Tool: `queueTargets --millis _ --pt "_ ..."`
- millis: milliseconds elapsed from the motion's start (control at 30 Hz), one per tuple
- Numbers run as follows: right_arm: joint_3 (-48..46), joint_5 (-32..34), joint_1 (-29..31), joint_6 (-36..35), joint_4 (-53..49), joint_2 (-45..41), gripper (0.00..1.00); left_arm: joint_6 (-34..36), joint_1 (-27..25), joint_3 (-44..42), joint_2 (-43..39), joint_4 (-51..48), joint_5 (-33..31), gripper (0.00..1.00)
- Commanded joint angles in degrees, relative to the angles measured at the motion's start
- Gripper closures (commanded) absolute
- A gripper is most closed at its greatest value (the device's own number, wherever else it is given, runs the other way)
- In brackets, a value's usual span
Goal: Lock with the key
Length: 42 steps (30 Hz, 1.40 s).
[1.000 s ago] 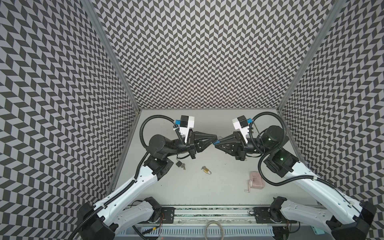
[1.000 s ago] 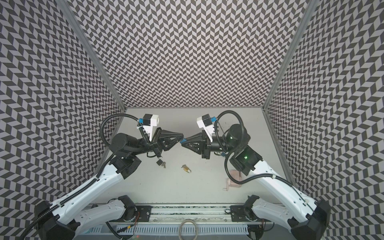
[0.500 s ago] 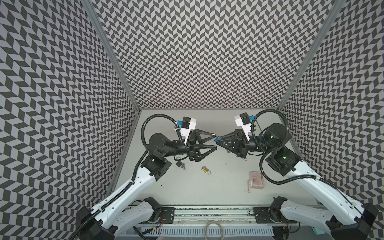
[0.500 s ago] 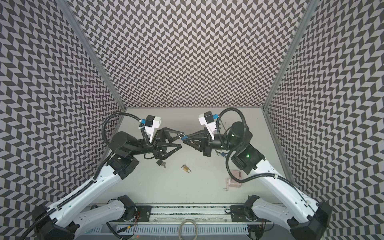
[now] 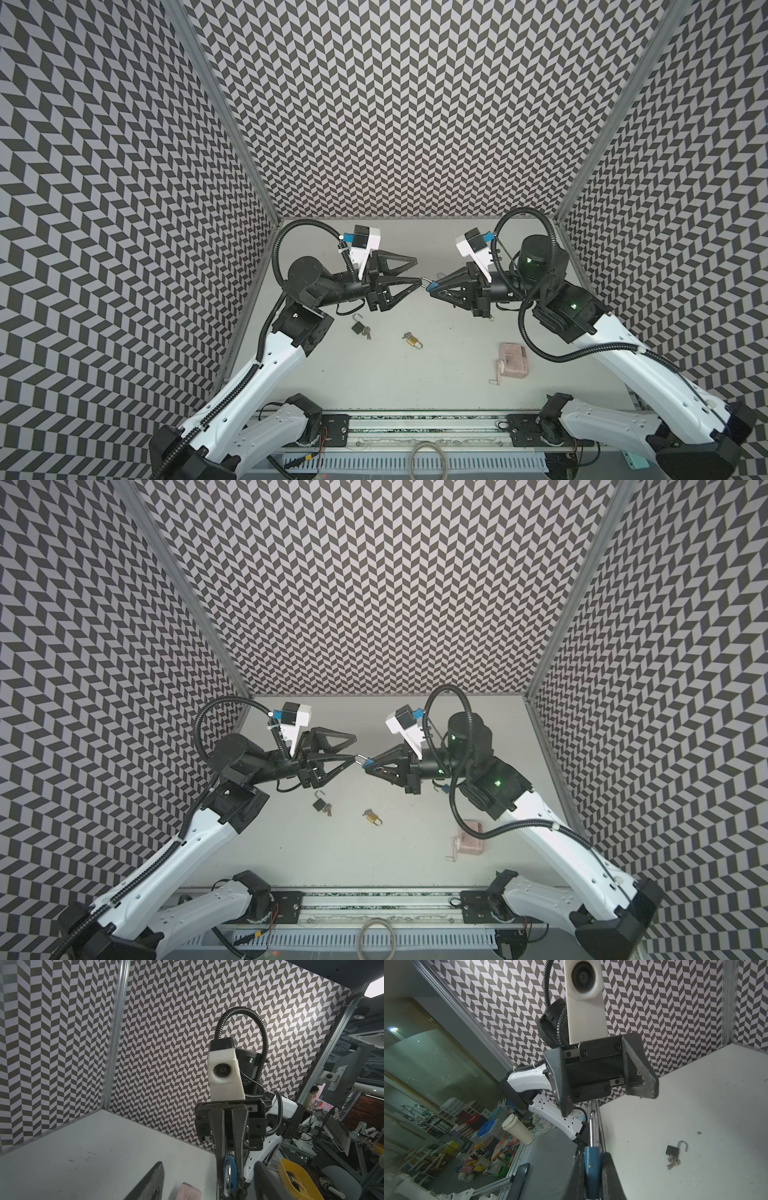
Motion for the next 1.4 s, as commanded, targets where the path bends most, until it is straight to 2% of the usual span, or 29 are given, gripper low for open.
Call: queueTargets --millis 0,100,233,367,633,800,833,900,933,1000,1033,1200,1367 --pt "1.65 -1.29 -0.15 -1.26 0.29 0.21 1.0 1.63 -0.46 1.48 -0.25 -0.72 3.56 0.41" --pt "1.57 -1.45 -0.14 -1.06 0.84 0.21 1.0 2.0 -0.62 1.52 -0.3 -1.28 3.7 0.5" --pt "1.3 -1.69 -0.14 -0.38 1.81 0.13 1.0 2.24 -1.27 1.39 0.03 -1.28 4.22 0.52" --pt "1.3 -2.14 -0.14 -0.01 2.33 0.13 1.0 2.69 -2.03 1.49 0.48 -1.62 4.24 0.6" --pt "0.87 -2.06 -0.09 0.18 2.92 -0.14 1.0 2.81 -2.31 1.74 0.36 -2.15 3.41 1.0" --pt "-0.08 -2.24 -0.14 0.69 5.37 -0.82 1.0 1.92 -2.3 1.68 -0.12 -1.33 2.25 1.0" --pt "-0.73 -2.03 -0.14 1.17 7.43 -1.37 0.92 0.66 -2.3 1.39 -0.45 0.02 1.76 1.0" --pt "-3.24 -1.41 -0.13 3.7 13.41 -2.68 0.61 -3.17 -2.38 0.0 -1.17 4.78 0.77 1.0" --pt "-4.64 -0.96 -0.14 5.19 17.07 -3.34 0.5 -5.2 -2.44 -0.57 -1.56 7.08 -0.04 1.0" --pt "-7.76 1.07 -0.05 8.08 24.45 -4.83 0.36 -8.15 -2.85 -1.52 -1.99 10.33 -1.52 1.0" --pt "-9.39 2.44 -0.04 8.82 27.85 -5.7 0.32 -9.43 -3.13 -1.84 -2.23 11.62 -2.58 1.0" --pt "-17.49 11.99 1.56 11.36 43.17 -9.68 0.32 -13.88 -4.49 -4.07 -3.2 16.26 -7.27 1.0" --pt "-17.82 16.29 4.17 7.8 44.62 -9.52 0.34 -14.52 -5.46 -4.41 -2.8 17.28 -8.0 1.0"
